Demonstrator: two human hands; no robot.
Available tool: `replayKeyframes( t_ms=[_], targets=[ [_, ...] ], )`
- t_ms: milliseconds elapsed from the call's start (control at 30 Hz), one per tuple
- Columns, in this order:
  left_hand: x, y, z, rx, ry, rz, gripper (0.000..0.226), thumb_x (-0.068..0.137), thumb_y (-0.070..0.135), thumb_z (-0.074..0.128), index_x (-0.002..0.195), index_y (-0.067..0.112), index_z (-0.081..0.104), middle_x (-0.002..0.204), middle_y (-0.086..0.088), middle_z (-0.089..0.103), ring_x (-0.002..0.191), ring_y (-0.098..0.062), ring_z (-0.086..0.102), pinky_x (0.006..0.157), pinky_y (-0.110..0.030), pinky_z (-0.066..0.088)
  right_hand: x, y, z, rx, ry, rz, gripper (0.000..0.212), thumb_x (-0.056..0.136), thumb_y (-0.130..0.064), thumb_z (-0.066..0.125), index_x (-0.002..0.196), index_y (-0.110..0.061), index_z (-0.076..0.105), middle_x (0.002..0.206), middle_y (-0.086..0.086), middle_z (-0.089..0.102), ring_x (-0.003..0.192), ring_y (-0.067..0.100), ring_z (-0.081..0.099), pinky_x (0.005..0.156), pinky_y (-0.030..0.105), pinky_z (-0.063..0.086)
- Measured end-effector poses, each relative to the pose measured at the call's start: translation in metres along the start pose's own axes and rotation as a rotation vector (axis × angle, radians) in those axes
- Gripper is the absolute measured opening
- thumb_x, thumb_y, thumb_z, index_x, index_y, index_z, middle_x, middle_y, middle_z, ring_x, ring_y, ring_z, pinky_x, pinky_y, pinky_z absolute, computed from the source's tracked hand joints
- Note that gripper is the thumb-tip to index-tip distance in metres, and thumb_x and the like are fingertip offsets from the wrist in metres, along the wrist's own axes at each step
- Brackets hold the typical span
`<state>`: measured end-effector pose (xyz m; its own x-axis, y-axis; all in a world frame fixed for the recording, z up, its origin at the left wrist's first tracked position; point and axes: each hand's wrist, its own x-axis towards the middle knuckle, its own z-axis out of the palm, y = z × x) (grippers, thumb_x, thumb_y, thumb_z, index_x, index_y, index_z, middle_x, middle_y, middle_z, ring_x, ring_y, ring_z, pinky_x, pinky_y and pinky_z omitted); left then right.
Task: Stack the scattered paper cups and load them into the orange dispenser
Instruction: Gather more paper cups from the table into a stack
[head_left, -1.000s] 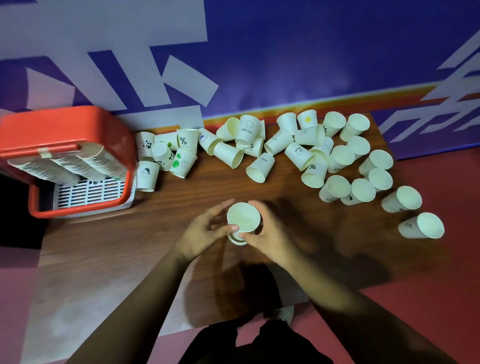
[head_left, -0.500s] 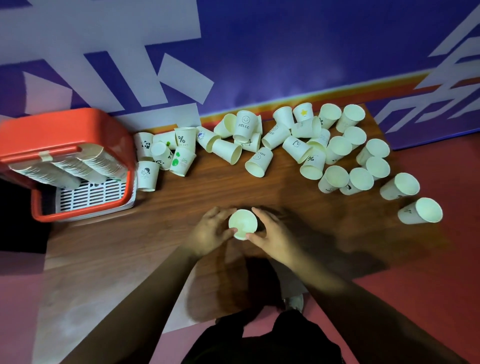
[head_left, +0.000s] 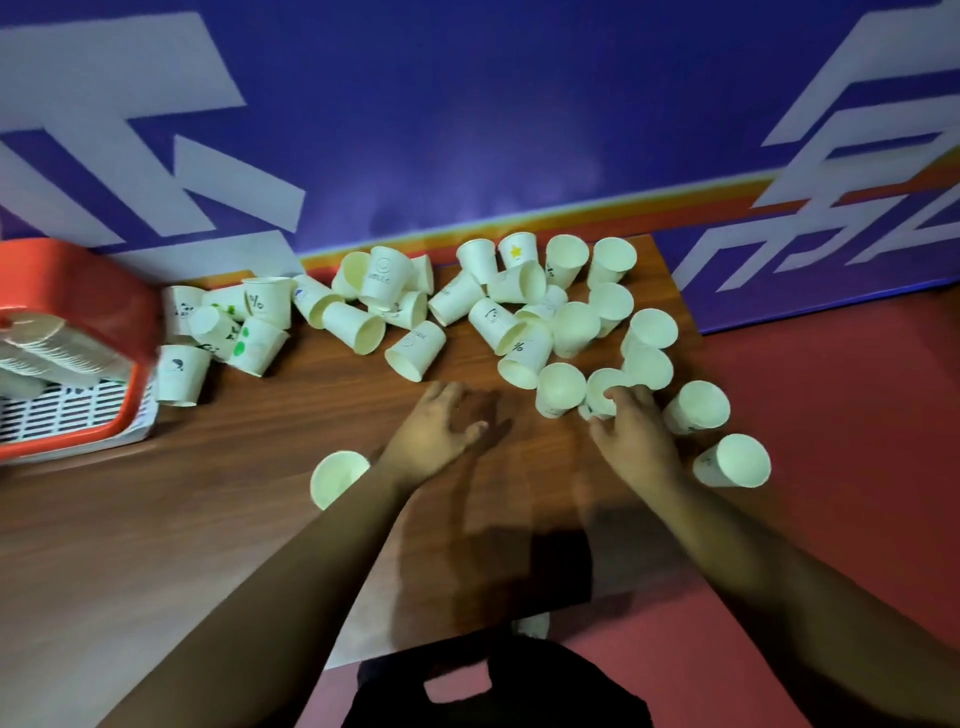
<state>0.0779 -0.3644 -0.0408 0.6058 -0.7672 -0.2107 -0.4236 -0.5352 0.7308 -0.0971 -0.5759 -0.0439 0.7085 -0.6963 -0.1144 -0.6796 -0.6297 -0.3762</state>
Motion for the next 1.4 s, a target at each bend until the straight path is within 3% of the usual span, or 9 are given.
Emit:
replayKeyframes(
  t_ms=[267, 433, 600, 733, 833, 1000, 1133, 1300, 1400],
  targets=[
    [0.070, 0.054, 0.095, -0.104, -0.012, -0.165, 0.082, 0.076, 0.031, 0.086, 0.141, 0.012, 0.040, 0.142, -0.008, 0.044, 0.131, -0.019, 0.044, 0.098, -0.020, 0.034, 0.041, 0.047, 0.006, -0.138, -0.086, -0.056, 0.033, 0.089, -0.022, 0.061, 0.119, -0.009, 0.063, 0.118, 0.013, 0.051, 0.111, 0.031, 0.054, 0.095, 0.038, 0.045],
    [0.089, 0.056, 0.125, -0.085, 0.041, -0.197, 0.086, 0.072, 0.027, 0.088, 0.140, 0.009, 0.039, 0.140, -0.010, 0.044, 0.132, -0.023, 0.044, 0.103, -0.026, 0.038, 0.050, 0.059, 0.022, 0.002, -0.087, -0.129, 0.010, 0.080, -0.010, 0.069, 0.089, -0.009, 0.072, 0.101, 0.012, 0.052, 0.098, 0.034, 0.056, 0.086, 0.040, 0.052],
    [0.096, 0.049, 0.127, -0.049, 0.152, -0.195, 0.085, 0.073, 0.026, 0.088, 0.143, 0.008, 0.045, 0.142, -0.013, 0.046, 0.131, -0.027, 0.046, 0.098, -0.022, 0.034, 0.050, 0.064, 0.033, 0.138, -0.084, -0.215, 0.008, 0.076, -0.006, 0.069, 0.084, -0.008, 0.071, 0.096, 0.011, 0.051, 0.093, 0.031, 0.056, 0.084, 0.043, 0.053],
    [0.083, 0.042, 0.110, -0.051, 0.175, -0.145, 0.072, 0.070, 0.020, 0.088, 0.130, 0.005, 0.052, 0.120, -0.007, 0.049, 0.117, -0.025, 0.046, 0.091, -0.019, 0.032, 0.039, 0.060, 0.030, 0.248, -0.003, -0.239, 0.006, 0.075, -0.015, 0.067, 0.079, -0.014, 0.071, 0.096, 0.007, 0.049, 0.086, 0.028, 0.058, 0.077, 0.041, 0.054],
    [0.058, 0.038, 0.083, -0.080, 0.177, -0.104, 0.055, 0.072, 0.018, 0.088, 0.110, 0.004, 0.052, 0.104, -0.003, 0.046, 0.102, -0.019, 0.045, 0.080, -0.025, 0.036, 0.025, 0.042, 0.021, 0.344, 0.096, -0.219, 0.006, 0.074, -0.025, 0.069, 0.076, -0.020, 0.070, 0.107, 0.005, 0.048, 0.096, 0.025, 0.056, 0.077, 0.039, 0.054],
    [0.006, 0.019, 0.026, -0.222, 0.265, -0.119, 0.060, 0.070, 0.022, 0.085, 0.119, 0.024, 0.051, 0.119, 0.001, 0.054, 0.111, -0.013, 0.054, 0.085, -0.016, 0.045, 0.007, -0.015, 0.016, 0.530, 0.078, -0.190, 0.011, 0.071, -0.018, 0.080, 0.075, -0.019, 0.070, 0.129, 0.006, 0.045, 0.116, 0.020, 0.050, 0.098, 0.023, 0.041],
    [-0.040, -0.007, -0.028, -0.239, 0.397, -0.117, 0.069, 0.069, 0.029, 0.086, 0.128, 0.030, 0.051, 0.121, 0.010, 0.053, 0.115, 0.000, 0.052, 0.086, -0.007, 0.042, -0.002, -0.066, 0.018, 0.603, -0.087, -0.147, 0.009, 0.074, -0.014, 0.082, 0.081, -0.014, 0.075, 0.128, 0.006, 0.053, 0.122, 0.014, 0.051, 0.093, 0.000, 0.029],
    [-0.095, -0.053, -0.076, -0.191, 0.454, -0.166, 0.062, 0.070, 0.027, 0.091, 0.123, 0.029, 0.059, 0.115, 0.005, 0.055, 0.111, -0.002, 0.053, 0.080, -0.006, 0.040, -0.014, -0.120, 0.027, 0.587, -0.141, -0.156, 0.010, 0.074, -0.013, 0.081, 0.083, -0.010, 0.077, 0.119, 0.000, 0.057, 0.108, 0.006, 0.053, 0.086, -0.004, 0.026],
    [-0.113, -0.076, -0.080, -0.162, 0.414, -0.191, 0.063, 0.065, 0.044, 0.085, 0.120, 0.025, 0.059, 0.112, 0.003, 0.054, 0.106, -0.002, 0.052, 0.080, -0.007, 0.041, -0.022, -0.144, 0.034, 0.602, -0.132, -0.184, 0.012, 0.073, -0.012, 0.082, 0.084, -0.011, 0.077, 0.111, -0.005, 0.056, 0.105, 0.010, 0.058, 0.086, -0.004, 0.029]
  ],
)
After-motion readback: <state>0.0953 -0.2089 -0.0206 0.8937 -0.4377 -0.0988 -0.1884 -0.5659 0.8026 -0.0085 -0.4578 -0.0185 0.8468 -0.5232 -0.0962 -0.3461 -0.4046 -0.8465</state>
